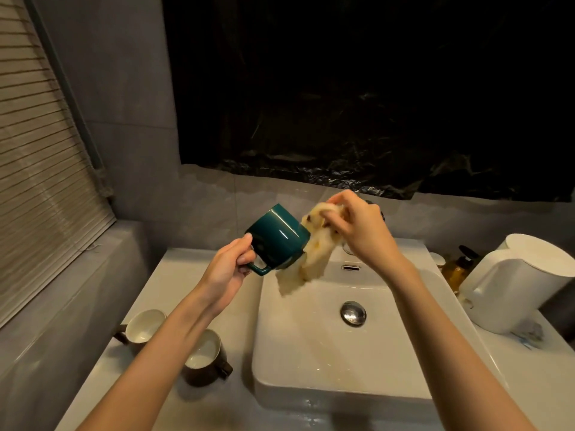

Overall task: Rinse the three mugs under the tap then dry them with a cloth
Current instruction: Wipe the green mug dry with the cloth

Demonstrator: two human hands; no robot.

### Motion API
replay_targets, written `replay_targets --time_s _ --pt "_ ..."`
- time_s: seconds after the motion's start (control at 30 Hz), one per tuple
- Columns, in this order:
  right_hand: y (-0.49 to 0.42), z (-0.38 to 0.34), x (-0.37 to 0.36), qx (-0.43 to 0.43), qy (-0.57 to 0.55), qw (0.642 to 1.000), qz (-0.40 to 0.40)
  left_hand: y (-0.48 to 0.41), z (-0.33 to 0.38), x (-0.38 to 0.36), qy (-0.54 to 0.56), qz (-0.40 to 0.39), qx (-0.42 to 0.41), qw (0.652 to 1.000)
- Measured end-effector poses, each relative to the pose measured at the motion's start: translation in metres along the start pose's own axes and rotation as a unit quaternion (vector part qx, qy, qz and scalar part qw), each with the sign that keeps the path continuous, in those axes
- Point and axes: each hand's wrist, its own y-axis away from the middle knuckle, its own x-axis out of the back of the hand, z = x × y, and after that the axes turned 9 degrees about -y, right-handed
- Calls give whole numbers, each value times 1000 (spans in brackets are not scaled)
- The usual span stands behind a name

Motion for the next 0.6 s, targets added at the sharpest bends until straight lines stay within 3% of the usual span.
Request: replay_targets --time_s 0.07,0.13,0.2,0.33,0.4,0.47,0.53,0.6 --pt "-2 -9 -7 51 -54 991 114 1 2 -2 19 -4 5 1000" --pt "-1 -17 -21 73 -88 978 176 1 4 -4 39 -7 9 999" --pt "3 -20 -43 43 -124 978 163 2 4 -7 59 -10 16 998" --pt "20 -27 -68 -27 -294 954 53 3 3 -11 96 1 30 995" --pt "31 -22 -72 51 -244 968 27 3 4 -11 100 19 34 994" --pt "38 -9 -79 173 -81 982 1 3 3 -13 96 29 43 994" --pt "40 3 -85 265 38 963 5 3 2 -15 107 29 61 992" --pt "35 4 -84 254 16 966 46 5 2 -19 131 27 76 988"
